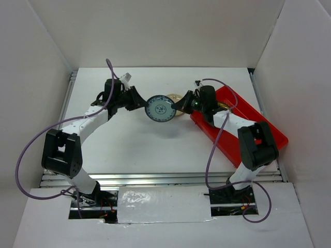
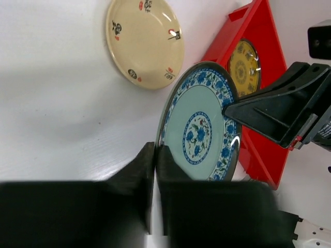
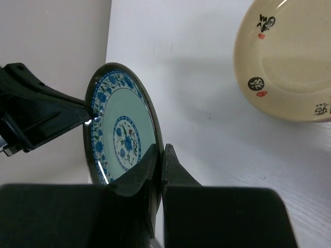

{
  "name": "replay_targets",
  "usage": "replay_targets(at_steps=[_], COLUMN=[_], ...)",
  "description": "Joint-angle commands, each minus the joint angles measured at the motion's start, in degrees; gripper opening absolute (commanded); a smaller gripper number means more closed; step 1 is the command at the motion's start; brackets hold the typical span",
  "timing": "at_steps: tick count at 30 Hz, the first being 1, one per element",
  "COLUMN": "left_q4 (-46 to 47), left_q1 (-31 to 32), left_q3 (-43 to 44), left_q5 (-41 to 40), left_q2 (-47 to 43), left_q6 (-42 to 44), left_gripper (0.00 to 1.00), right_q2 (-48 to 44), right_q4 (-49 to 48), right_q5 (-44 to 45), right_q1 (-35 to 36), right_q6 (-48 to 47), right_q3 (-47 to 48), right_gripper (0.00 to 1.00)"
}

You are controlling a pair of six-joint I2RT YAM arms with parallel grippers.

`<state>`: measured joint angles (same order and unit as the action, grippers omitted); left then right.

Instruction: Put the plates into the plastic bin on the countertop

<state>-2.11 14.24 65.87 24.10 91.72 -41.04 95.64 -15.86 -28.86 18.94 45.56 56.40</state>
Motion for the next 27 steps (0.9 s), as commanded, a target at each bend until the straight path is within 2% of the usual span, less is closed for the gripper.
replay_targets(at_steps=[1, 2, 3, 5, 6, 9, 11, 12, 15, 18, 20, 21, 22, 23, 24, 25, 27], left_q4=[6.3, 5.7, 3.9, 0.3, -0.6, -0.9, 0.3, 1.3, 7.5, 8.3, 8.1, 7.6, 7.5, 7.2, 6.5, 6.3, 6.8], left_q1=[0.3, 0.5, 0.6, 1.2, 1.3, 1.6, 1.6, 1.6, 1.9, 2.3, 3.1, 3.4, 3.7, 3.8, 4.0, 4.3, 4.5], left_q3=[3.1, 3.3, 3.6, 4.2, 4.2, 2.6, 2.4, 2.4, 3.2, 9.2, 14.2, 16.7, 17.9, 18.9, 19.8, 20.5, 20.4], left_q5=[-3.1, -4.5, -6.2, -12.9, -14.5, -17.5, -16.8, -16.2, -12.4, -8.0, -7.4, -7.7, -7.5, -7.3, -7.3, -7.2, -7.7], left_q2=[-1.7, -1.8, -2.0, -2.4, -2.4, -1.1, 1.7, 2.8, 9.2, 17.9, 23.4, 24.8, 26.0, 28.0, 28.7, 29.2, 29.2], left_q6=[-2.6, -3.0, -3.1, -3.3, -3.3, -3.3, -3.0, -3.1, -4.0, -5.1, -5.4, -5.4, -5.4, -5.4, -5.4, -5.4, -5.3], left_gripper=[0.79, 0.99, 0.99, 0.99, 0.99, 0.99, 0.99, 0.99, 0.99, 0.99, 0.98, 0.98, 0.98, 0.98, 0.98, 0.98, 0.98], right_q2=[-4.4, -7.0, -8.6, -14.0, -15.6, -20.4, -21.7, -22.3, -23.5, -21.6, -20.1, -19.8, -19.4, -19.5, -20.0, -22.0, -25.7], right_q4=[1.2, 2.4, 3.9, 9.0, 10.6, 18.3, 18.6, 18.1, 17.1, 16.1, 11.8, 10.3, 8.1, 7.7, 8.7, 11.3, 11.6], right_q5=[1.1, 4.1, 12.1, 20.5, 27.9, 36.5, 36.3, 35.8, 35.0, 33.1, 29.4, 27.6, 26.4, 24.7, 25.3, 26.3, 28.0], right_q1=[-0.7, -2.1, -3.1, -5.7, -8.6, -15.1, -18.5, -23.6, -28.0, -31.3, -33.4, -34.1, -34.6, -35.3, -35.1, -34.8, -33.5], right_q6=[1.1, 1.7, 4.3, 7.1, 8.9, 10.2, 10.6, 10.5, 9.7, 8.2, 7.7, 7.6, 7.5, 7.1, 7.1, 7.0, 6.4], right_q3=[-0.3, -2.2, -3.2, -5.9, -8.1, -10.4, -13.2, -14.2, -16.8, -17.2, -18.2, -18.6, -19.0, -18.9, -18.4, -18.1, -19.6], right_gripper=[0.00, 0.00, 0.00, 0.00, 0.00, 0.00, 0.00, 0.00, 0.00, 0.00, 0.02, 0.08, 0.24, 0.68, 0.85, 0.99, 1.00])
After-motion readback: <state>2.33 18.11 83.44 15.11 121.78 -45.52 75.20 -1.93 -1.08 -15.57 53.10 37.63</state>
